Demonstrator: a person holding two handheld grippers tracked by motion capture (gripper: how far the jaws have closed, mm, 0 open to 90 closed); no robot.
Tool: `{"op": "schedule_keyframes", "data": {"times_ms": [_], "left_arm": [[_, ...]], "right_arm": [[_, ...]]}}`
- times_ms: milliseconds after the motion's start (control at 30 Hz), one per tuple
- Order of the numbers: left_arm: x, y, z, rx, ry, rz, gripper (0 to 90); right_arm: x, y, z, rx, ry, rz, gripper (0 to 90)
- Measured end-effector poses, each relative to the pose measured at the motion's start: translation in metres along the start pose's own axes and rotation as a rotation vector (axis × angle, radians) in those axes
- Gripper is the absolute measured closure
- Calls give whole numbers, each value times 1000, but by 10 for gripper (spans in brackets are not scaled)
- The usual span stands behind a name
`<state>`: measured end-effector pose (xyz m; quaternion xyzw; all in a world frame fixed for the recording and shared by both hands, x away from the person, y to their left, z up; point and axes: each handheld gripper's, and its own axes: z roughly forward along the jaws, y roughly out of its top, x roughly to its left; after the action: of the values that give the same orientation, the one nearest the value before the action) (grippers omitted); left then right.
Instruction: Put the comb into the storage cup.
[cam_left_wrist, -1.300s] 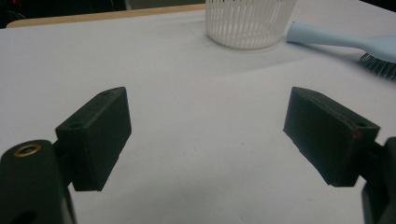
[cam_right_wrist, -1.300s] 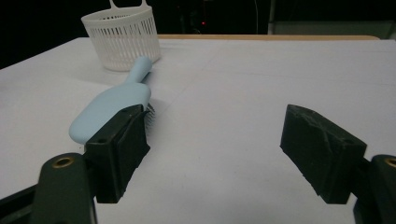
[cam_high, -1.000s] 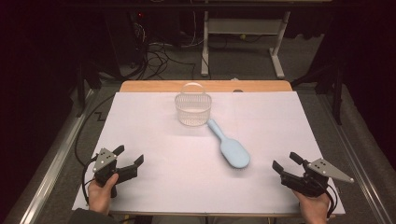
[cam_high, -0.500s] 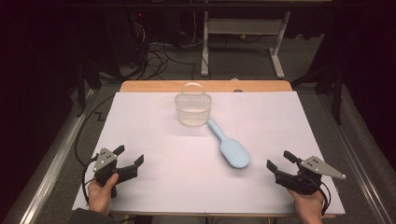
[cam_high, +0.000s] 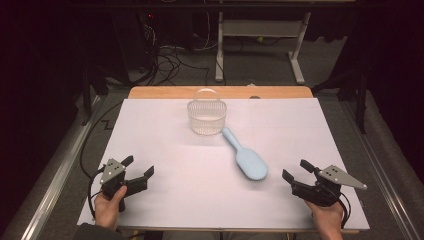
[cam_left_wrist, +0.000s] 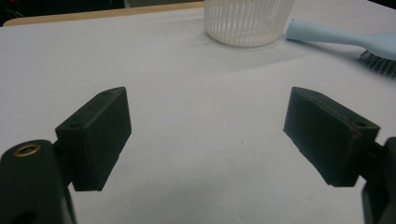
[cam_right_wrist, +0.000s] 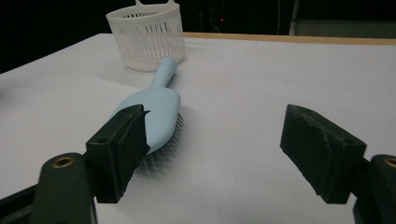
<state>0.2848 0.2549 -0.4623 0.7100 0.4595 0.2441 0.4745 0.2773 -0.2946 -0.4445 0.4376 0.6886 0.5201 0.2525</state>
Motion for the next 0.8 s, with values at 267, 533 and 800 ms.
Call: {"op": "schedule_keyframes", "data": {"times_ms": [267, 533, 800], "left_arm": [[0, 0, 0, 4, 5, 5, 159], [0, 0, 0, 7, 3, 5, 159], [-1, 0, 0, 8, 1, 7, 159]], "right_arm": [[4, 2, 5, 1, 16, -6, 235], [8, 6, 11, -4, 27, -12, 239], [11, 8, 17, 1, 44, -17, 241]]}}
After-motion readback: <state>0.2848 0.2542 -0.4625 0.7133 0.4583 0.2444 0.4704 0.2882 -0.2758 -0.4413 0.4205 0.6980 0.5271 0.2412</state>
